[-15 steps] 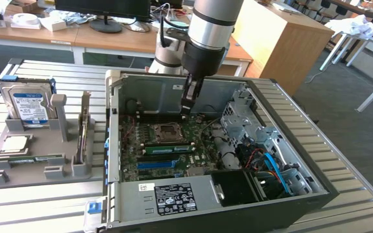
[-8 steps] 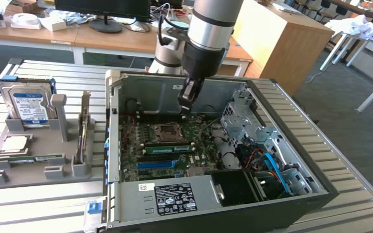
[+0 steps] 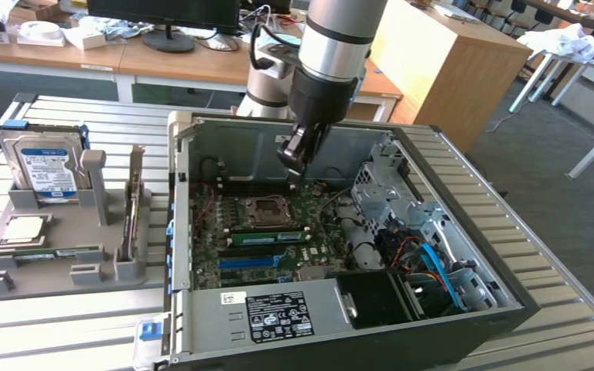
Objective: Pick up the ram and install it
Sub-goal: 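Press down the ram until it locks into place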
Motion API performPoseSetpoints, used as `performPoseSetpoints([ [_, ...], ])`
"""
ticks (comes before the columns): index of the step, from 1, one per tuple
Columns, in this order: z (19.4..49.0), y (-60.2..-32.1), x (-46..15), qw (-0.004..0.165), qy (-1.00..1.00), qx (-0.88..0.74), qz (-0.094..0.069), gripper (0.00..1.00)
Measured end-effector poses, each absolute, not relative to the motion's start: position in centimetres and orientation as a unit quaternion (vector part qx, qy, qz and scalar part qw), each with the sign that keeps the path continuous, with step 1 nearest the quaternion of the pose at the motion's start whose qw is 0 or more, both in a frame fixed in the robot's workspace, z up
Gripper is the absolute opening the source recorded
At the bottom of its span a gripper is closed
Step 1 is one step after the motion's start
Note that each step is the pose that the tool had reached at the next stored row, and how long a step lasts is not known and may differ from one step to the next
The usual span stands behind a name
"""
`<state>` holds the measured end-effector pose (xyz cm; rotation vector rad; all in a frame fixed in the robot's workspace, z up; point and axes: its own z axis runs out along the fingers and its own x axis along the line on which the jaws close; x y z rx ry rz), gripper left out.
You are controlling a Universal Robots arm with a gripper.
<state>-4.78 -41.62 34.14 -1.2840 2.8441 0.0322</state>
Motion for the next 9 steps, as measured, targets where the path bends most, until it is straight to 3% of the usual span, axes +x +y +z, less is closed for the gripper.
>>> performPoseSetpoints([
  [9, 33.89, -41.62, -4.78, 0.011, 0.942, -0.335, 0.009, 0.1],
])
